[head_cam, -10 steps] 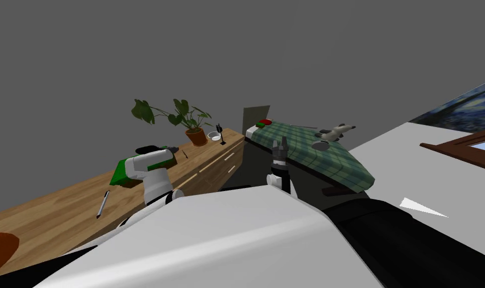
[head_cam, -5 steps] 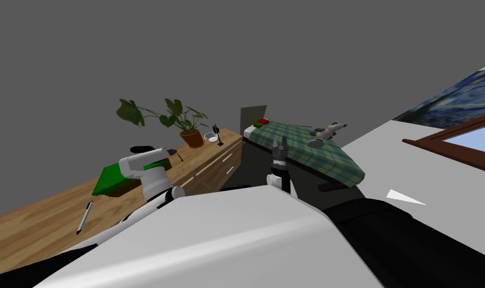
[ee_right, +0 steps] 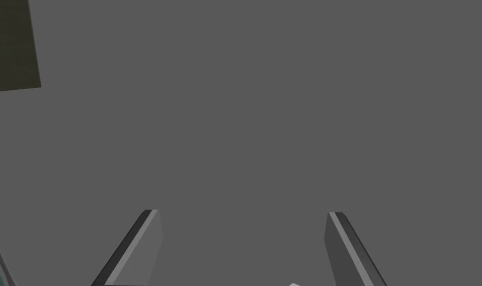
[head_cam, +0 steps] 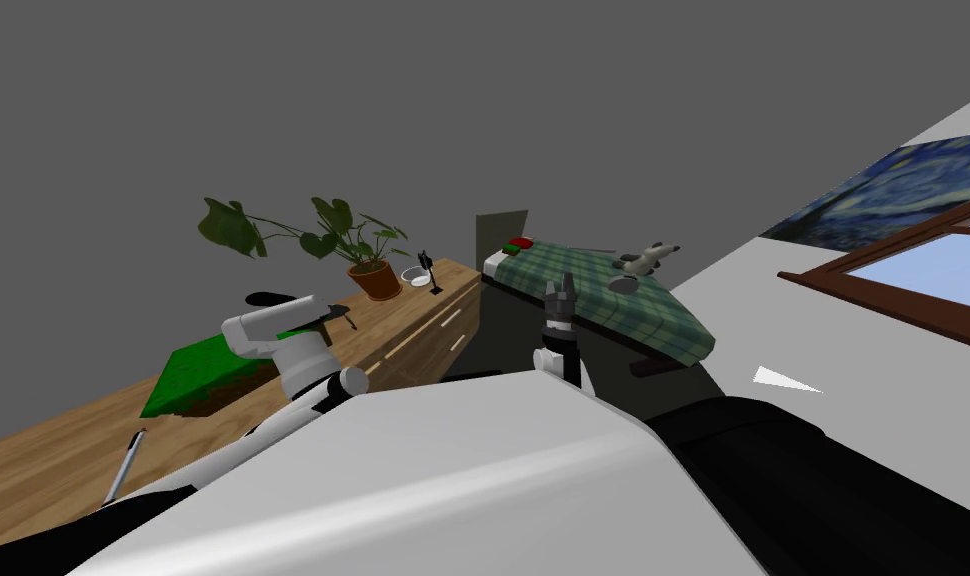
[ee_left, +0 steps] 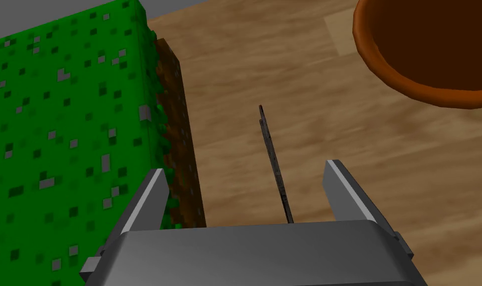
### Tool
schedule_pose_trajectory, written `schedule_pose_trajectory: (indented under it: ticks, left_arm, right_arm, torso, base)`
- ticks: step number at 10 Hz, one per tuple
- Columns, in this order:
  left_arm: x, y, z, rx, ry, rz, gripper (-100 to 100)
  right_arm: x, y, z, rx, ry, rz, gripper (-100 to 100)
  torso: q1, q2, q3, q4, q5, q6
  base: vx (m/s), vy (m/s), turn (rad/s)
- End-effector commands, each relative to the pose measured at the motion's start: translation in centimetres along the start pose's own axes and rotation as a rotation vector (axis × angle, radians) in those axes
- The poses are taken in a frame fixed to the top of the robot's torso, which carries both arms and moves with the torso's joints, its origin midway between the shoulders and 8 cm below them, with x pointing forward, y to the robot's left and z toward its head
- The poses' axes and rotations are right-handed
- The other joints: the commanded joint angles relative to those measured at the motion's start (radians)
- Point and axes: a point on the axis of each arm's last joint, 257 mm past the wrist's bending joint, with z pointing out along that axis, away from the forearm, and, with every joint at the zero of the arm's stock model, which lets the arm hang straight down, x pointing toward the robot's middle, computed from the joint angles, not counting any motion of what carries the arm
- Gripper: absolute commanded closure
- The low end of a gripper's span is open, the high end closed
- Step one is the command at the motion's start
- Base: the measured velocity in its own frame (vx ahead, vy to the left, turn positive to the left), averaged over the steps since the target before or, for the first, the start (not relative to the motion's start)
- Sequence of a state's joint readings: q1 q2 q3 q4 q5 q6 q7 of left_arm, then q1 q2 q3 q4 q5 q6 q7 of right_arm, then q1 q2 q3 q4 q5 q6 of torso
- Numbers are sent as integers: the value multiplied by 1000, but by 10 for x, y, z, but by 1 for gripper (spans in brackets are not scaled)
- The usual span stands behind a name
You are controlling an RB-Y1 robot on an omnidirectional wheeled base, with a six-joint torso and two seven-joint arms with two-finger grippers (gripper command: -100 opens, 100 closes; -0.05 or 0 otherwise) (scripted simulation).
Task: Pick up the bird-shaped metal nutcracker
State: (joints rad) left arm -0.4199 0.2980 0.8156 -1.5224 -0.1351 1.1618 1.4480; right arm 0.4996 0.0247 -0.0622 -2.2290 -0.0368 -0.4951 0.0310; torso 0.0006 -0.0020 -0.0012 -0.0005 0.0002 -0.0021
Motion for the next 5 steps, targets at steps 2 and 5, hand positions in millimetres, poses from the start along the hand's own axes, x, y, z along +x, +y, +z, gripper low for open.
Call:
schedule_pose_trajectory:
  ticks: [2, 5]
  left_arm:
    - [-17, -10, 1, 8, -77, -47, -100]
    - [-37, -25, 2, 25, -171, -119, -100]
  right_arm:
    - [0, 0, 0, 0, 0, 0, 0]
    - [0, 0, 0, 0, 0, 0, 0]
  torso:
    - [0, 0, 0, 0, 0, 0]
    - [0, 0, 0, 0, 0, 0]
  base:
    - [35, -3, -67]
    - [35, 1, -66]
